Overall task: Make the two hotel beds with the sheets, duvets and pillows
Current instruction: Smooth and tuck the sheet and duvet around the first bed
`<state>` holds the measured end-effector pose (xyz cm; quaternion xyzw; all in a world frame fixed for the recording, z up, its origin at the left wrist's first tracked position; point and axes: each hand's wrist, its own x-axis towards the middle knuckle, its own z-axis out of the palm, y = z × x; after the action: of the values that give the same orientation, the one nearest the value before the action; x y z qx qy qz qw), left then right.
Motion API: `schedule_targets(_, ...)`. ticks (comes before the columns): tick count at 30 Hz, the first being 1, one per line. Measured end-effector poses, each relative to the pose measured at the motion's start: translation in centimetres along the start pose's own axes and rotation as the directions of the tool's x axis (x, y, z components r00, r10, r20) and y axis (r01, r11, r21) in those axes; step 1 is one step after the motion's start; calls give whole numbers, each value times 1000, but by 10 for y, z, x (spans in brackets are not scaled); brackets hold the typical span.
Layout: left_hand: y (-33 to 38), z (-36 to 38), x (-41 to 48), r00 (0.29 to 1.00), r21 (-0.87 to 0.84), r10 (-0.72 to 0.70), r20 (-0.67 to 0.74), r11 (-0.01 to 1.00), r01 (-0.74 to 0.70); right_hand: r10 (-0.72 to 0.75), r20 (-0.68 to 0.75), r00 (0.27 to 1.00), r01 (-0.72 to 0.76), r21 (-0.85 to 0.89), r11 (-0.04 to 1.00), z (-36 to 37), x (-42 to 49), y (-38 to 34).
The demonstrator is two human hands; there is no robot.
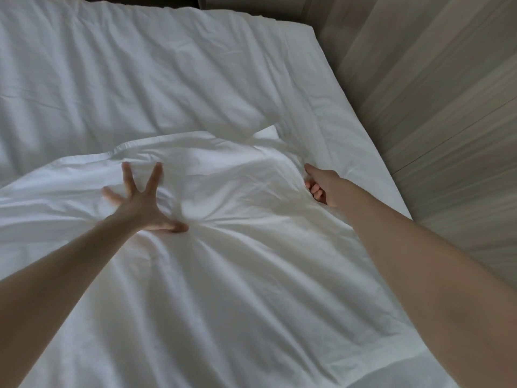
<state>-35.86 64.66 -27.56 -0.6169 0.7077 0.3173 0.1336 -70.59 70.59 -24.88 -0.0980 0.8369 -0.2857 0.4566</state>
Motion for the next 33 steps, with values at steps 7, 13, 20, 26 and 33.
schedule_targets(7,-1,-1,-3,1000,19,9,26,1000,-10,-394,-225,891,358,-186,915,3,-10,4)
schedule_targets(13,-1,1,1,998,47,56,31,997,-58,-225,-473,852,331,154,931,-15,-15,2)
schedule_targets(20,-11,7,11,997,61,77,-8,995,-77,-783,-130,609,640,-502,581,49,-46,37)
schedule_targets(26,-25,22,4,993,37,75,-91,997,-71,-771,465,435,666,-742,-72,92,-97,142)
schedule_targets(33,2,41,-39,986,18,33,-164,999,-30,-416,36,909,246,-852,463,-1,-70,155)
